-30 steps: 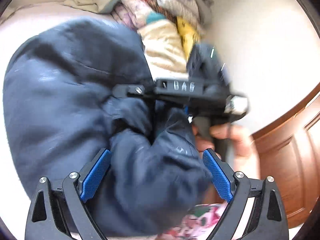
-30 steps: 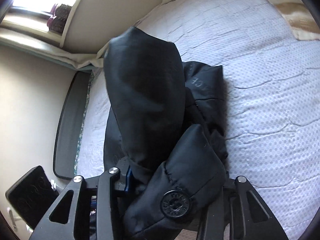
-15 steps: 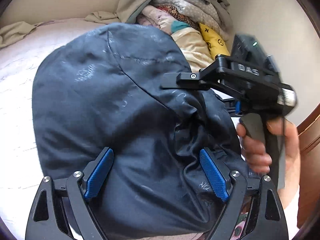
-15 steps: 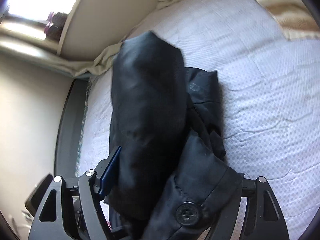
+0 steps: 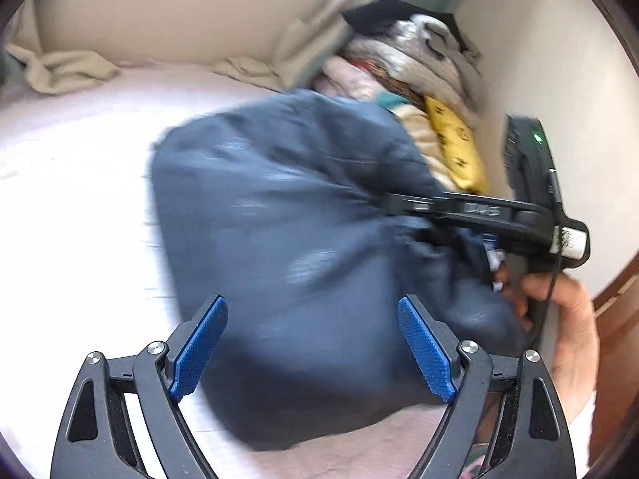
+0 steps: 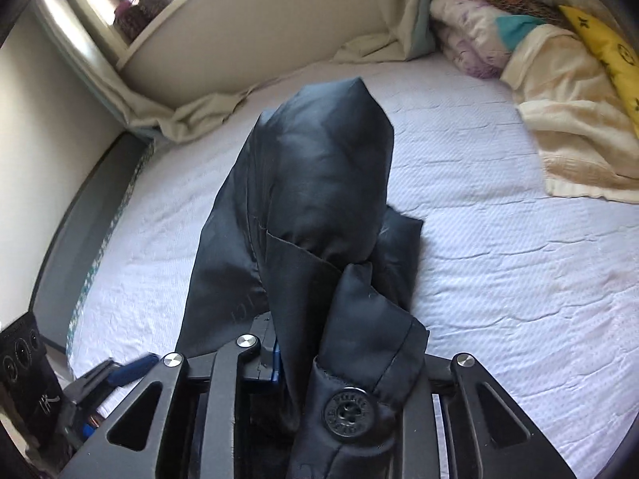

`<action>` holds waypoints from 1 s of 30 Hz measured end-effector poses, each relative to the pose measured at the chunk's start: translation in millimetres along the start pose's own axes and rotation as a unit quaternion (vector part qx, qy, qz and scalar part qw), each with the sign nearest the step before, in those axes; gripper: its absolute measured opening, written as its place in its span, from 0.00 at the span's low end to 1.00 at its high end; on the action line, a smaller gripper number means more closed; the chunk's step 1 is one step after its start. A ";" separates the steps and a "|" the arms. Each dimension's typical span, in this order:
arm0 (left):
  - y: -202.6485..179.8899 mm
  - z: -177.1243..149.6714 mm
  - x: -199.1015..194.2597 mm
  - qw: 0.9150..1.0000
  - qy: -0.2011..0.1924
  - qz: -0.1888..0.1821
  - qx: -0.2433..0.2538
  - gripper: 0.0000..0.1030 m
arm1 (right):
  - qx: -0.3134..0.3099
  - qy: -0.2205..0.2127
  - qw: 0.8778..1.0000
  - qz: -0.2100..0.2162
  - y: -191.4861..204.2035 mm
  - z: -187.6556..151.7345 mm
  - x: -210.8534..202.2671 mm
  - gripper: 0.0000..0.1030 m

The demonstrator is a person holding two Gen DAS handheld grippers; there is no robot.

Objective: Fold large clothes
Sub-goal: 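Hold the bundled jacket with the right gripper beside the open left gripper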

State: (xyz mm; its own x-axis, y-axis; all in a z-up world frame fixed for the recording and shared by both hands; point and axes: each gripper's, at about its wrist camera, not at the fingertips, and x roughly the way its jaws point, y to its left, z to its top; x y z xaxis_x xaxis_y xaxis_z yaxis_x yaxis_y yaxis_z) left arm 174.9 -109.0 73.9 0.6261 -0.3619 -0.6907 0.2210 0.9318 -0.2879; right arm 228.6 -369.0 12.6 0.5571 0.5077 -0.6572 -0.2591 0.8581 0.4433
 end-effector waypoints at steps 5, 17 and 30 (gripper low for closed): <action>15.7 -17.5 0.5 0.999 0.014 0.045 0.011 0.86 | 0.036 0.004 0.999 0.004 -34.4 -1.8 1.0 0.22; -15.8 -20.5 14.1 0.997 0.011 0.053 0.047 0.86 | 0.100 0.037 0.993 0.048 -94.7 -23.1 43.0 0.27; -52.8 -40.1 83.3 0.988 0.057 0.092 0.113 0.83 | 0.149 0.039 0.984 0.088 -116.2 -28.4 50.8 0.40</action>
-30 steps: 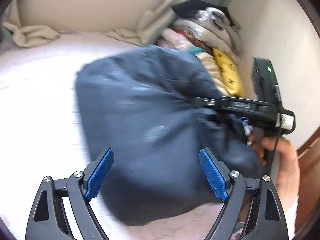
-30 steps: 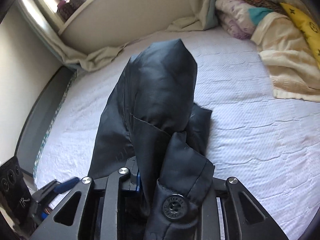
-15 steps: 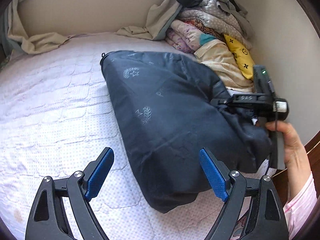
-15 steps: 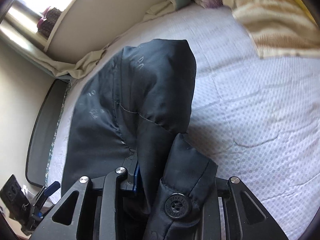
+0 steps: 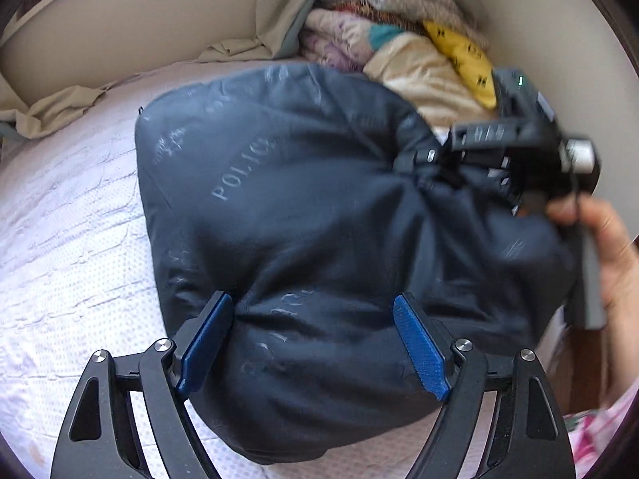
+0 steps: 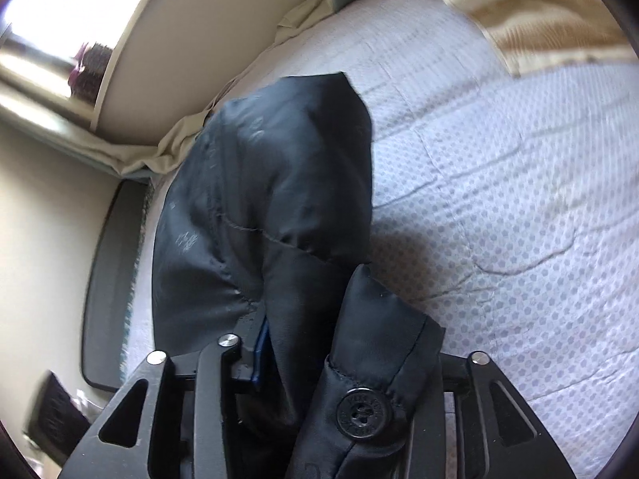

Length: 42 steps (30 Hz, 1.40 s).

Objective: Fold large clothes

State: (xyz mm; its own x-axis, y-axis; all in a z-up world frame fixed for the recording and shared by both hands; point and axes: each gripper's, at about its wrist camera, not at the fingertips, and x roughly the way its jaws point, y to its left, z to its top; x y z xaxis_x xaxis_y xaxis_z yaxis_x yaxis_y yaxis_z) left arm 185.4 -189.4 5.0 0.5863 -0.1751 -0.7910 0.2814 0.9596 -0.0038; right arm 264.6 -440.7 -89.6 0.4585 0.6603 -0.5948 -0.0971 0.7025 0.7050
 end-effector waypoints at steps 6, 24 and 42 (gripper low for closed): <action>-2.5 -12.8 26.0 1.000 0.011 0.020 0.000 0.84 | 0.030 0.009 0.999 -0.009 -12.0 -0.1 1.8 0.69; -18.9 -12.6 30.4 0.999 0.018 0.050 0.000 0.85 | -0.162 -0.108 0.958 -0.210 114.5 -40.6 -37.7 0.19; -43.0 -22.9 31.0 0.998 -0.002 0.051 0.037 0.89 | -0.135 -0.050 0.948 -0.283 29.1 -20.1 47.2 0.18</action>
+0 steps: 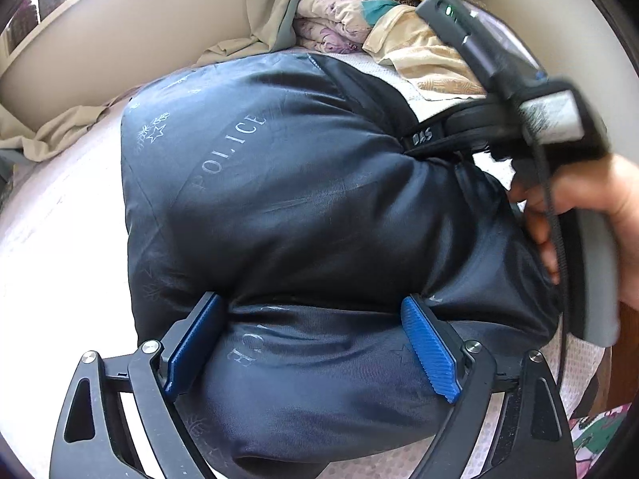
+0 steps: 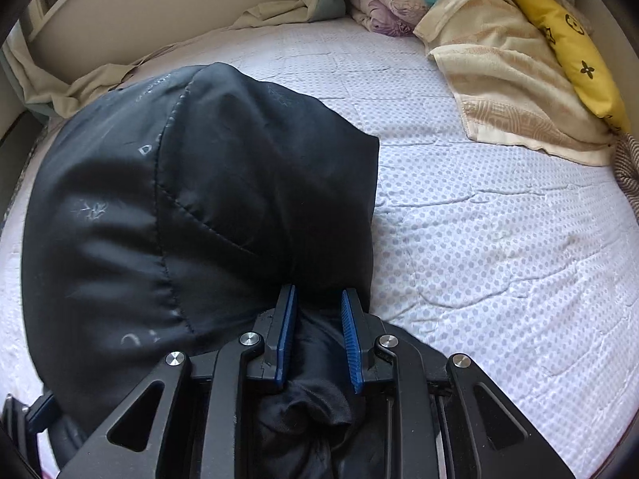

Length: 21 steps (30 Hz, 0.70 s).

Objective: Fold large clothes

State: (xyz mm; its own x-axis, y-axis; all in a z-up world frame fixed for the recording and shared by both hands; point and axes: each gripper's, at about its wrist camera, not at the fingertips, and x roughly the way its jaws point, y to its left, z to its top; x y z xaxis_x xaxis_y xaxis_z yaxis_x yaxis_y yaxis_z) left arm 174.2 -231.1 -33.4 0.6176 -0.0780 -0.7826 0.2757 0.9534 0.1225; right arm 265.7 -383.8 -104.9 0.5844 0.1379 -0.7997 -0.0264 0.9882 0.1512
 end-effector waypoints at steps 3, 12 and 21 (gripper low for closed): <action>-3.1 -0.6 0.0 1.000 -0.005 0.000 0.003 0.89 | 0.009 -0.017 1.000 0.008 -4.8 -5.7 6.1 0.19; -2.5 -3.0 -6.0 1.000 -0.018 0.001 -0.012 0.96 | 0.057 -0.064 0.996 0.023 -25.9 -17.8 7.6 0.43; -10.6 -5.0 -2.5 1.000 -0.025 0.008 -0.003 0.99 | 0.058 -0.059 0.997 0.007 -24.5 -15.3 5.5 0.48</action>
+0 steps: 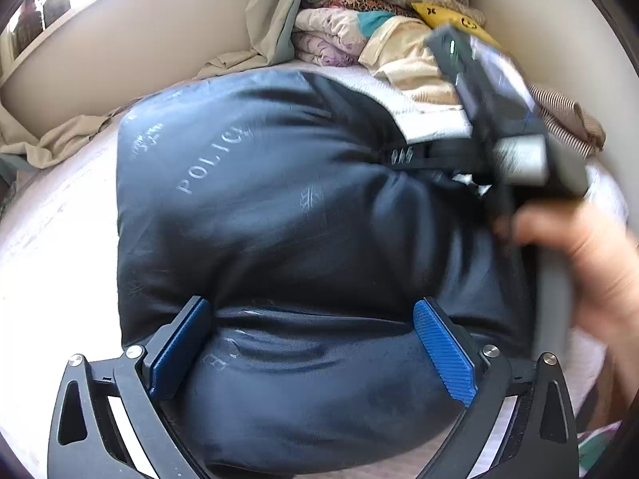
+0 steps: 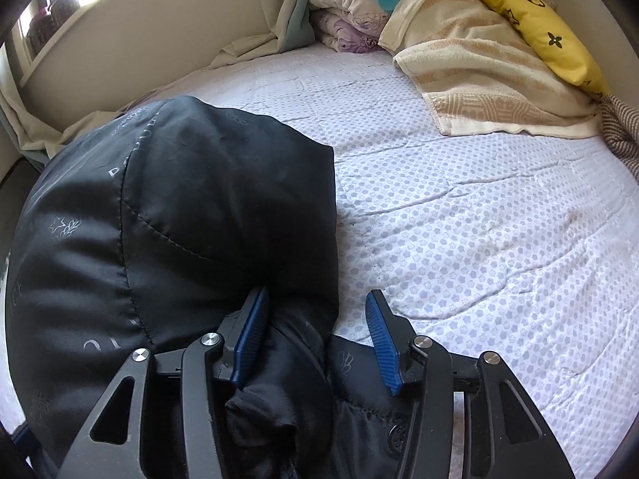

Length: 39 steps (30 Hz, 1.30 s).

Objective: Fold large clothes

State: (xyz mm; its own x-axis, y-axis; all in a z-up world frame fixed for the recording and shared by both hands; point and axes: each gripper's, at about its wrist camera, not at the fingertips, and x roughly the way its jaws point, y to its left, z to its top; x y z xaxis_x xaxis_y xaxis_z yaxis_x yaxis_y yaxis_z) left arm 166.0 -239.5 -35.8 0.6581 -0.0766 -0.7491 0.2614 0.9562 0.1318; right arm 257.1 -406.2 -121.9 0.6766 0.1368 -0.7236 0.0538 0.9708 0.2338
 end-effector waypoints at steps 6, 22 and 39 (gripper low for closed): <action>2.1 -6.9 4.7 1.000 -0.005 0.001 0.004 1.00 | 0.089 0.101 0.991 0.025 -19.1 16.8 -14.7 0.62; 1.6 -9.5 4.3 1.000 -0.008 -0.006 0.004 1.00 | -0.100 0.006 0.989 0.111 127.5 56.1 -92.0 0.40; 11.2 -13.8 2.5 1.000 -0.020 -0.023 0.003 1.00 | -0.123 0.091 0.988 0.037 135.6 45.1 28.9 0.35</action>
State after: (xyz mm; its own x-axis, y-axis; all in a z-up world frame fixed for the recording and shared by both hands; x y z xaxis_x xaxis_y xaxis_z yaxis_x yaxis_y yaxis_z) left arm 160.9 -225.1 -45.2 0.6733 -0.1311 -0.7277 0.2952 0.9500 0.1020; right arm 317.2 -279.5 -81.8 0.5283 0.2215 -0.8196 -0.1859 0.9721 0.1429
